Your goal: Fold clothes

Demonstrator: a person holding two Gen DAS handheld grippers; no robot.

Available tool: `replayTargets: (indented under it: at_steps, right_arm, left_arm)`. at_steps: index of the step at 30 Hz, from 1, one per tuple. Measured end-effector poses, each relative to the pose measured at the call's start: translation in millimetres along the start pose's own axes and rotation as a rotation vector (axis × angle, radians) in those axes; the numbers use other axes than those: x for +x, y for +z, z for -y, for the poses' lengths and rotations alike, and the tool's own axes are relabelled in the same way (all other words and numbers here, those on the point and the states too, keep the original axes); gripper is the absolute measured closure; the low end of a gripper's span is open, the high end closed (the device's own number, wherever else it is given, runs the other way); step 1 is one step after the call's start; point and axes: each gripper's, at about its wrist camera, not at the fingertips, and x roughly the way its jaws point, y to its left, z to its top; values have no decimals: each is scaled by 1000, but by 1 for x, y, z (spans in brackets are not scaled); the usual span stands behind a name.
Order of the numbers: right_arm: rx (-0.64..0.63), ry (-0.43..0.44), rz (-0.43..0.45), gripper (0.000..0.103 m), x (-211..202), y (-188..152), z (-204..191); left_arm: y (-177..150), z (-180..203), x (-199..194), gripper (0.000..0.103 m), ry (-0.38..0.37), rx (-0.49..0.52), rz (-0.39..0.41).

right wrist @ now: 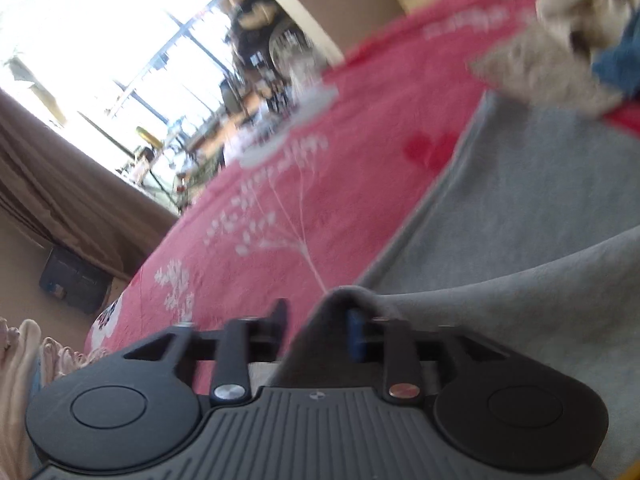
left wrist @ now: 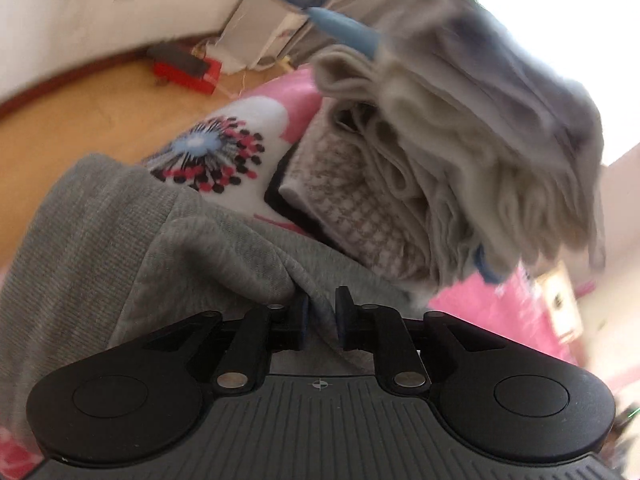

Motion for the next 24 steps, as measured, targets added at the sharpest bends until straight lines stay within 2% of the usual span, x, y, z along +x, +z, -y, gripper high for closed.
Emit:
replayTargets:
  at_steps: [3, 5, 8, 10, 11, 14, 16, 19, 21, 24]
  right_arm:
    - [18, -22, -67, 56, -3, -2, -1]
    - [-105, -21, -9, 56, -25, -11, -18]
    - [-425, 76, 19, 56, -47, -47, -68]
    - [-638, 142, 37, 56, -62, -72, -102]
    - [-747, 178, 40, 56, -68, -85, -119]
    - [-1109, 385, -150, 55, -46, -154, -181]
    - [-1282, 479, -239, 55, -30, -201, -212]
    - [-1495, 537, -319, 54, -4, -265, -248]
    - [-1599, 536, -332, 53, 14, -294, -261]
    - [-1615, 514, -354, 54, 36, -308, -271]
  left_arm:
    - [10, -21, -1, 79, -54, -179, 21]
    - [16, -30, -3, 79, -75, -247, 42]
    - [20, -28, -8, 79, -57, -211, 50]
    - [20, -18, -16, 78, -28, -115, 62]
    - [19, -11, -21, 73, -4, -40, 69]
    - [12, 8, -37, 69, 72, 205, 64]
    - [6, 17, -47, 65, 131, 370, 49]
    - [-1, 19, -57, 56, 207, 554, 40]
    - [-4, 17, -62, 38, 254, 658, 36]
    - [-4, 8, -57, 34, 318, 745, 58]
